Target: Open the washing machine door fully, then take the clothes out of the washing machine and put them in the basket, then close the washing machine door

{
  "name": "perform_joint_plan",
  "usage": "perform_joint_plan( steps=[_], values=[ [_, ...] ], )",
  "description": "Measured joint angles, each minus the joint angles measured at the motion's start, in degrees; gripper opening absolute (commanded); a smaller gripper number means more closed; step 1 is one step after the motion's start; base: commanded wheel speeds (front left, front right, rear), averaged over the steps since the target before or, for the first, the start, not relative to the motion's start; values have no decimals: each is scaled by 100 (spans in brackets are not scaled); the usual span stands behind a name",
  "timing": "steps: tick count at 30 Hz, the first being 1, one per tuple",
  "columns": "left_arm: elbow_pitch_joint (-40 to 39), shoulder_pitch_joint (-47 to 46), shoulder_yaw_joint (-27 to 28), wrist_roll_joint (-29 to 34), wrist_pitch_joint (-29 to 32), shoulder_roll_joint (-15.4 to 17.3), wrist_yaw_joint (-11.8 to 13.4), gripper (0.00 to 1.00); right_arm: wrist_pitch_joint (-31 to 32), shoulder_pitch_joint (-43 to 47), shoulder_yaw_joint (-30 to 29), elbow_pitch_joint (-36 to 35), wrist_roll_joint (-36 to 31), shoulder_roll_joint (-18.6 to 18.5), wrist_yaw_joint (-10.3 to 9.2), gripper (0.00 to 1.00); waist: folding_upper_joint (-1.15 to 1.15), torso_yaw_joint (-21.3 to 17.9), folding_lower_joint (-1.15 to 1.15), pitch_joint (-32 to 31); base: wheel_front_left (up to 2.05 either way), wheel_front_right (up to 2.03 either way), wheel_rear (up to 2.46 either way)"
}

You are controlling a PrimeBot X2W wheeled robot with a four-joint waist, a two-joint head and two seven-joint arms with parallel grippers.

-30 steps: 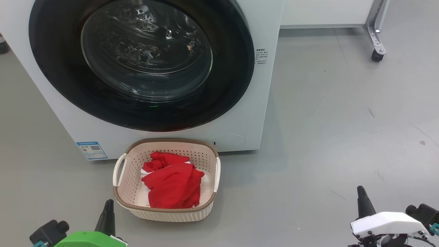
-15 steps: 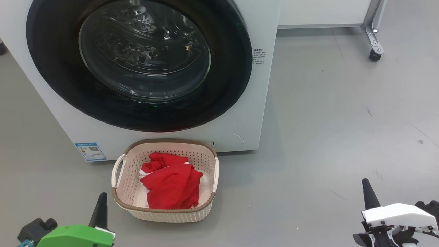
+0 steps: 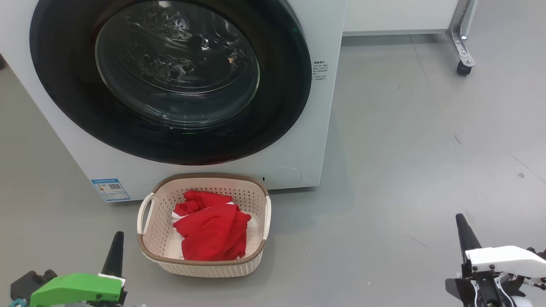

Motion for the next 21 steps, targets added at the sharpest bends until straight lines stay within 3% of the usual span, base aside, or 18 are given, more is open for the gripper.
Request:
perform_joint_plan(
  steps=[21],
  values=[
    [97,-253,380,-1439,294,14,-235,0,341,-310,-277,2,1452,-68,102,0,0,-52,0,-11,0,0,0]
  ],
)
